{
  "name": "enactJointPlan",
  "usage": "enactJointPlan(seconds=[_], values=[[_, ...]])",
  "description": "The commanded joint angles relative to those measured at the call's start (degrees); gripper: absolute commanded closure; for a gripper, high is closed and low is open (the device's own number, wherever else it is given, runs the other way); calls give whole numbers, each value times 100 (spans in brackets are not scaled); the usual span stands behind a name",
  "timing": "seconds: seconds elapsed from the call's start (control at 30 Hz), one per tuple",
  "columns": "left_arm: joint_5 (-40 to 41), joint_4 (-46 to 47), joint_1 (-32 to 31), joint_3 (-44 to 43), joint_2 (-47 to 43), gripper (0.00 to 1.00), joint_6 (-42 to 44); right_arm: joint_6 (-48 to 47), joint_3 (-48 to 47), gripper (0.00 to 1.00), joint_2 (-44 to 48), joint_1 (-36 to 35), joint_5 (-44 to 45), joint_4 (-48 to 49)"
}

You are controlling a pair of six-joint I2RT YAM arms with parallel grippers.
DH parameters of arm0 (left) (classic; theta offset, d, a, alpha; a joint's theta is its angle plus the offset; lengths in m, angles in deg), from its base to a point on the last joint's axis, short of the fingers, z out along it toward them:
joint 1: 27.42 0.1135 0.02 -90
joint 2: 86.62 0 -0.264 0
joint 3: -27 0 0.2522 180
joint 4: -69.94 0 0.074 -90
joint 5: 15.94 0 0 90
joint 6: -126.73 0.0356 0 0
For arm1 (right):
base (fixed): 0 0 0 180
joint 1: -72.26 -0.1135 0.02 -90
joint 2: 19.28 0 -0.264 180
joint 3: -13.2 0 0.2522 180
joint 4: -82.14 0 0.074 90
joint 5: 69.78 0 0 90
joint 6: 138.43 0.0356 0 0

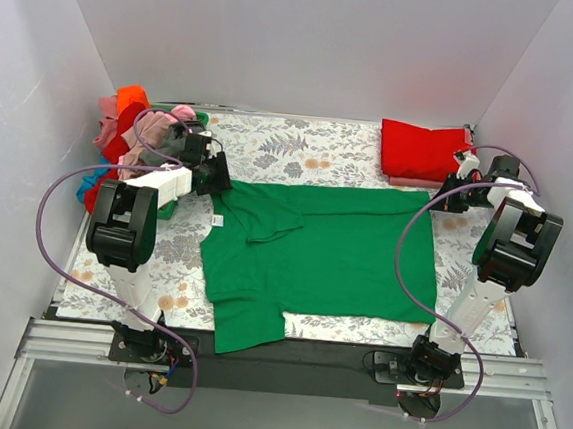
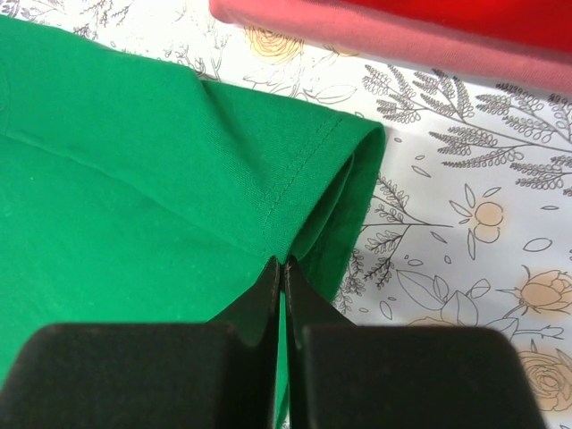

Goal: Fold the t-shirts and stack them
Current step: Fold the tshirt

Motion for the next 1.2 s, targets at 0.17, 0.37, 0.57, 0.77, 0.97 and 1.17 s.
enactJointPlan(seconds=[0.17, 0.37, 0.57, 0.77, 0.97, 1.17], values=[[10, -3, 47, -118, -173, 51, 101, -65, -88, 98, -37, 47, 141, -164], [10, -12, 47, -127, -164, 51, 110, -83, -255, 96, -380, 47, 450, -208], [2, -12, 47, -135, -147, 51, 110, -109, -299, 91, -495, 47, 520, -234], [10, -12, 47, -127, -155, 51, 119, -100, -325, 80, -398, 47, 512, -234], [19, -12, 55, -109, -164, 51, 127, -91, -334, 80, -398, 47, 477, -243], [19, -12, 55, -109, -155, 51, 145, -126, -334, 79, -354, 47, 406, -234]])
